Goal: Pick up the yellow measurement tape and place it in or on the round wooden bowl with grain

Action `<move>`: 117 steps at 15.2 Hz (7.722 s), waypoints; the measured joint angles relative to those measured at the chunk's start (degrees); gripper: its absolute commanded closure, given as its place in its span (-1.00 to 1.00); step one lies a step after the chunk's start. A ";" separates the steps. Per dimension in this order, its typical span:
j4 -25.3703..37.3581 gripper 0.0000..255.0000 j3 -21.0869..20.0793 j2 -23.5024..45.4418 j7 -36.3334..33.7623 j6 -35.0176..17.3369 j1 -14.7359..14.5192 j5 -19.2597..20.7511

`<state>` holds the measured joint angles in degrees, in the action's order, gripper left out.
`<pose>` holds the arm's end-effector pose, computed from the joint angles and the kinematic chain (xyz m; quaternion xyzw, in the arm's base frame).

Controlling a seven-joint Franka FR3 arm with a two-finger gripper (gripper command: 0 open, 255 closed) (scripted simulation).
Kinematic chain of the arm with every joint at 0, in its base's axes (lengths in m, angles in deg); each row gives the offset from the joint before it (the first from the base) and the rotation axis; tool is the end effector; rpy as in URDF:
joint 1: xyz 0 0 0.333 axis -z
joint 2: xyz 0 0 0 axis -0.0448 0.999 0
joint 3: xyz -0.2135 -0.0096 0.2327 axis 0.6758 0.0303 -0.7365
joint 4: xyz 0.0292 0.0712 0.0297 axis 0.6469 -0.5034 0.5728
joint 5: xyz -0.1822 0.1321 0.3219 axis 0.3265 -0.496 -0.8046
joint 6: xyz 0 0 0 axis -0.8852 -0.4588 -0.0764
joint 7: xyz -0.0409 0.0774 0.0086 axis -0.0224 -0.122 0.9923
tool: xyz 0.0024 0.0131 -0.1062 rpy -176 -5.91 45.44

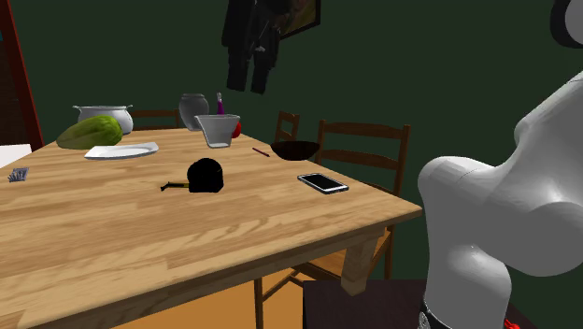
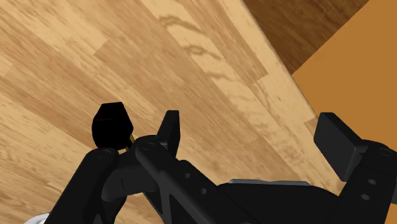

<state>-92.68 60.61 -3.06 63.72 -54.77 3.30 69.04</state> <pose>0.3136 -0.0282 0.6486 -0.9894 0.0961 -0.1084 0.0074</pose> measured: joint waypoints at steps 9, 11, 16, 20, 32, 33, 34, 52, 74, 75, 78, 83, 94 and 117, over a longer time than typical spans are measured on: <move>2.61 -1.00 6.41 10.98 6.64 -6.23 1.06 2.30; 3.25 -1.00 8.28 13.89 8.69 -7.92 1.37 2.71; 7.03 -1.00 12.89 22.86 14.01 -11.67 1.89 2.69; 11.60 -1.00 16.13 30.48 18.34 -13.36 2.25 1.54; 19.39 -1.00 20.59 47.46 26.88 -19.42 3.91 -3.80; 19.05 -1.00 20.61 47.81 27.04 -20.09 3.95 -3.97; 18.69 -1.00 20.56 48.07 27.00 -20.69 3.90 -4.09; 18.33 1.00 20.59 48.29 27.14 -21.27 3.95 -4.21; 32.88 1.00 20.58 46.84 26.29 -5.41 3.86 -3.38; 33.45 1.00 20.57 46.82 26.26 -4.81 3.86 -3.37; 33.76 1.00 21.82 46.16 28.74 -3.84 5.15 -3.29; 32.96 1.00 25.08 45.37 35.24 -3.74 8.41 -3.39; 37.52 1.00 32.72 49.08 51.16 -1.54 16.54 -6.49; 55.39 1.00 38.83 68.77 75.58 2.90 36.81 -20.67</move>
<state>-37.29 99.44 65.71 139.30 -51.87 40.11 48.38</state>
